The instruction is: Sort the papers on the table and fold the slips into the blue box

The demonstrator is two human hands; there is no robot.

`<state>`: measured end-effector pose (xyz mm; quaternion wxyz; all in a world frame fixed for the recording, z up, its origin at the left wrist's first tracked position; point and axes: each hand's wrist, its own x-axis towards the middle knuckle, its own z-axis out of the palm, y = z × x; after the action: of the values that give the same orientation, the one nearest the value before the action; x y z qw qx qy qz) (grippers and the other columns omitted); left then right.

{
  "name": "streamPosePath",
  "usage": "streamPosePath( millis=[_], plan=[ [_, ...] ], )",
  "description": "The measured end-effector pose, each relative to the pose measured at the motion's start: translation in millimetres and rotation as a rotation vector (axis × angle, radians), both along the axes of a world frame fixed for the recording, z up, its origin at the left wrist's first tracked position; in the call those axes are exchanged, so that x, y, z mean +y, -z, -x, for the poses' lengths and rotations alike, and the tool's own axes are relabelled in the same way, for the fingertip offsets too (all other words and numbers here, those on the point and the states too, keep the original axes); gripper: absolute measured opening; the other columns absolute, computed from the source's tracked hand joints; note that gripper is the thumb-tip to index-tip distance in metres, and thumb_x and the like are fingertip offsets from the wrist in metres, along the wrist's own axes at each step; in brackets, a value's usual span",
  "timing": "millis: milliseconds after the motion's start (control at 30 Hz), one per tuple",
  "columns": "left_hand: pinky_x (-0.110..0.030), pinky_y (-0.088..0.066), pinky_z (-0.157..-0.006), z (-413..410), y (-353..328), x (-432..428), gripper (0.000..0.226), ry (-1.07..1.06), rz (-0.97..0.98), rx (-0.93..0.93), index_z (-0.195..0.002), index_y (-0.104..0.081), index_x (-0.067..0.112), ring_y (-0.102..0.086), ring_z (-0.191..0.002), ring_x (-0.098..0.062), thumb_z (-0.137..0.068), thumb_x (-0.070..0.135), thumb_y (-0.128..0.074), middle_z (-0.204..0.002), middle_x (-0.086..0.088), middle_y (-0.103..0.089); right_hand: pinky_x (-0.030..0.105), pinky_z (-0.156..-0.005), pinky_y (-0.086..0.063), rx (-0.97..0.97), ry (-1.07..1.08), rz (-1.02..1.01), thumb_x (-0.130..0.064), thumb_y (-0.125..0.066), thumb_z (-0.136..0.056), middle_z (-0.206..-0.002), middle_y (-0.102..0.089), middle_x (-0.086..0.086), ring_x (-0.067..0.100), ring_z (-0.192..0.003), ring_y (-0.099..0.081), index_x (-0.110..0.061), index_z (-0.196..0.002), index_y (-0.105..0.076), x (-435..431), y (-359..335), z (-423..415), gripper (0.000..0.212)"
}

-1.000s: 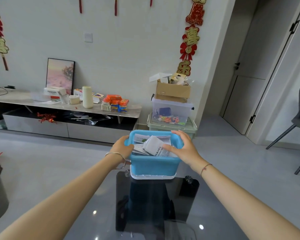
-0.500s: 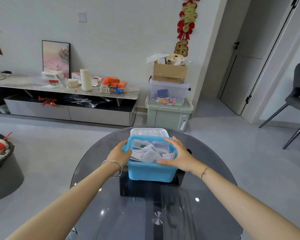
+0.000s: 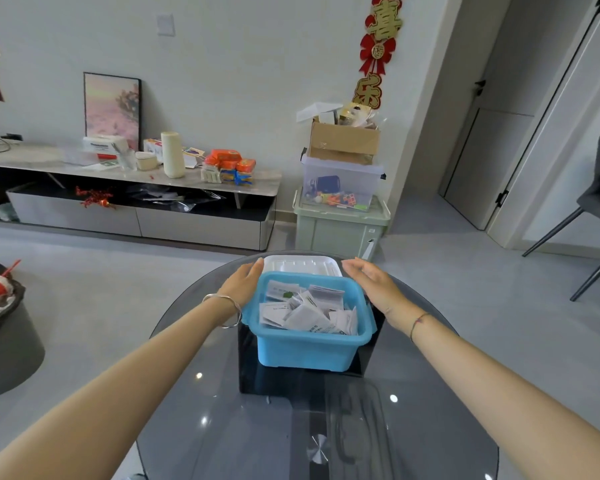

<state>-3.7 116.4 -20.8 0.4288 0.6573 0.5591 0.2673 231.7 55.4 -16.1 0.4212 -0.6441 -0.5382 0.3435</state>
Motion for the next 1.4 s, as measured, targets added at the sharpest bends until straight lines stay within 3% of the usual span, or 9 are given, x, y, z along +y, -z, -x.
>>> streamPosePath(
  millis=[367, 467, 567, 667, 800, 967, 1200, 1300, 1400],
  plan=[
    [-0.033, -0.050, -0.081, -13, 29, 97, 0.077, -0.040, 0.457, -0.142, -0.083, -0.052, 0.012, -0.052, -0.076, -0.021, -0.082, 0.080, -0.016, -0.085, -0.007, -0.052, 0.044, -0.117, -0.021, 0.460, 0.030, 0.420, -0.070, -0.031, -0.089, -0.158, -0.015, 0.011, 0.026, -0.144, -0.021, -0.022, -0.150, -0.024, 99, 29, -39, 0.078],
    [-0.040, -0.030, -0.114, -22, 35, 118, 0.098, -0.042, 0.472, -0.198, -0.135, -0.046, -0.004, -0.050, -0.124, -0.031, -0.088, 0.074, -0.010, -0.135, -0.023, -0.052, 0.047, -0.112, -0.031, 0.493, 0.046, 0.441, -0.068, -0.035, -0.089, -0.153, -0.028, 0.017, 0.032, -0.138, -0.034, -0.022, -0.150, -0.022, 121, 36, -41, 0.078],
    [-0.035, -0.040, -0.100, -36, 39, 129, 0.091, -0.043, 0.501, -0.275, -0.141, -0.035, -0.006, -0.060, -0.102, -0.024, -0.093, 0.067, -0.010, -0.129, -0.018, -0.057, 0.042, -0.106, -0.034, 0.442, 0.060, 0.407, -0.064, -0.032, -0.093, -0.148, -0.038, 0.014, 0.030, -0.135, -0.038, -0.020, -0.149, -0.025, 128, 40, -38, 0.071],
    [-0.035, -0.041, -0.092, -45, 32, 139, 0.076, -0.072, 0.418, -0.426, -0.142, -0.036, 0.004, -0.052, -0.121, -0.030, -0.096, 0.061, -0.020, -0.141, -0.016, -0.047, 0.039, -0.115, -0.023, 0.314, 0.051, 0.257, -0.068, -0.028, -0.091, -0.142, -0.049, 0.002, 0.019, -0.133, -0.041, -0.025, -0.139, -0.045, 133, 35, -41, 0.067],
    [-0.012, -0.050, -0.053, -51, 0, 131, 0.045, -0.022, 0.221, -0.507, -0.103, -0.053, 0.014, -0.053, -0.078, -0.011, -0.101, 0.048, -0.024, -0.103, -0.005, -0.057, 0.048, -0.118, -0.013, 0.254, 0.011, 0.072, -0.096, -0.040, -0.059, -0.155, -0.023, -0.018, 0.010, -0.144, -0.020, -0.045, -0.147, -0.022, 129, 20, -54, 0.103],
    [-0.045, -0.024, -0.116, -34, -15, 106, 0.102, -0.005, 0.018, -0.527, -0.149, -0.029, 0.027, -0.028, -0.142, -0.022, -0.069, 0.091, -0.028, -0.153, 0.000, -0.032, 0.043, -0.120, -0.007, 0.161, 0.007, -0.070, -0.086, -0.042, -0.069, -0.154, -0.007, -0.021, -0.001, -0.141, -0.006, -0.042, -0.149, -0.009, 79, -22, -28, 0.097],
    [-0.038, -0.035, -0.110, -15, -4, 43, 0.054, 0.013, -0.135, -0.582, -0.129, -0.038, 0.045, -0.035, -0.137, -0.014, -0.082, 0.071, -0.039, -0.148, 0.005, -0.034, 0.023, -0.099, -0.024, 0.177, -0.051, -0.103, -0.053, -0.040, -0.091, -0.126, -0.037, -0.031, -0.005, -0.120, -0.034, -0.041, -0.136, -0.023, -12, -13, -2, 0.050],
    [-0.009, -0.048, -0.080, 1, 0, -12, 0.082, 0.196, -0.221, -0.461, -0.130, -0.025, 0.043, -0.051, -0.111, 0.009, -0.063, 0.086, -0.040, -0.130, 0.022, -0.038, 0.020, -0.104, -0.025, 0.169, -0.082, -0.107, -0.067, -0.053, -0.082, -0.143, -0.028, -0.025, -0.009, -0.132, -0.026, -0.042, -0.136, -0.019, -38, 3, 1, 0.068],
    [-0.006, -0.043, -0.092, 12, 12, -34, 0.092, 0.258, -0.316, -0.390, -0.134, -0.017, 0.039, -0.040, -0.121, 0.013, -0.062, 0.081, -0.054, -0.133, 0.025, -0.033, 0.025, -0.115, -0.021, 0.073, -0.105, -0.128, -0.072, -0.063, -0.064, -0.149, -0.019, -0.026, -0.014, -0.135, -0.017, -0.041, -0.141, -0.012, -55, 17, 1, 0.098]
  ],
)
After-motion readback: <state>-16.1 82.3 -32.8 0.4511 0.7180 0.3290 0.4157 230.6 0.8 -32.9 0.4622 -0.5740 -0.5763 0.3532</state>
